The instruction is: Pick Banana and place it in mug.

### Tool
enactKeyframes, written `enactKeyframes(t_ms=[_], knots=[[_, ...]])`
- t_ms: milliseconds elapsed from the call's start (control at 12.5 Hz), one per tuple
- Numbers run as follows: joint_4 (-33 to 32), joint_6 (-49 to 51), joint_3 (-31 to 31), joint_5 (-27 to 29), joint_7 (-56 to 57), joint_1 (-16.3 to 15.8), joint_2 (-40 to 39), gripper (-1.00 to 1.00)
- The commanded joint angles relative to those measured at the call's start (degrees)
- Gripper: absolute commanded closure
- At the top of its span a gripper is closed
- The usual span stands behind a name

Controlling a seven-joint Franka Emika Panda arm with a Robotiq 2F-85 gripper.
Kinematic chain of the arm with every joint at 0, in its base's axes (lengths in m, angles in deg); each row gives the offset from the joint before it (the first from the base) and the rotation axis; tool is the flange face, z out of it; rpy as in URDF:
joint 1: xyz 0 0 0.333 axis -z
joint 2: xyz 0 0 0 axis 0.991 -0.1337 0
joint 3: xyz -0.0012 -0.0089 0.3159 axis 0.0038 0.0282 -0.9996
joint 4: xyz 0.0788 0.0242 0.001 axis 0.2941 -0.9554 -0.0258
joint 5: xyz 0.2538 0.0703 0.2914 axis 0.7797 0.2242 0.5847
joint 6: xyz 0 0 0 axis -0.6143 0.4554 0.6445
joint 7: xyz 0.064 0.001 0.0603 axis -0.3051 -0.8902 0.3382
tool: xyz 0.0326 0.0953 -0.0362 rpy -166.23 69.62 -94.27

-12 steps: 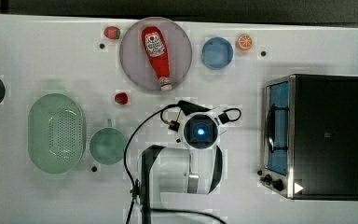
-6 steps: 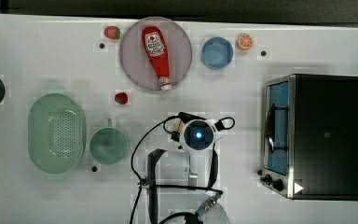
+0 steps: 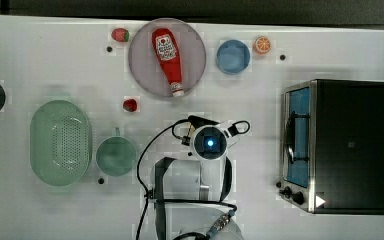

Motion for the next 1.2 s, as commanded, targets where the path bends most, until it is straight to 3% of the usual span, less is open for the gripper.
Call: enactKeyframes(t_ms=[80, 320, 800, 1200], knots=[[-0.3, -0.6, 0.0, 0.0, 2.2, 0.3, 3.2, 0.45], [-0.4, 4.1, 0.3, 0.0, 2.2, 0.3, 9.7, 0.45], [3.2, 28.7, 0.3, 0.1, 2.2, 0.2, 29.4, 0.45], [9.7, 47.0, -1.8, 0.1, -0.2, -0.2, 38.9, 0.45]])
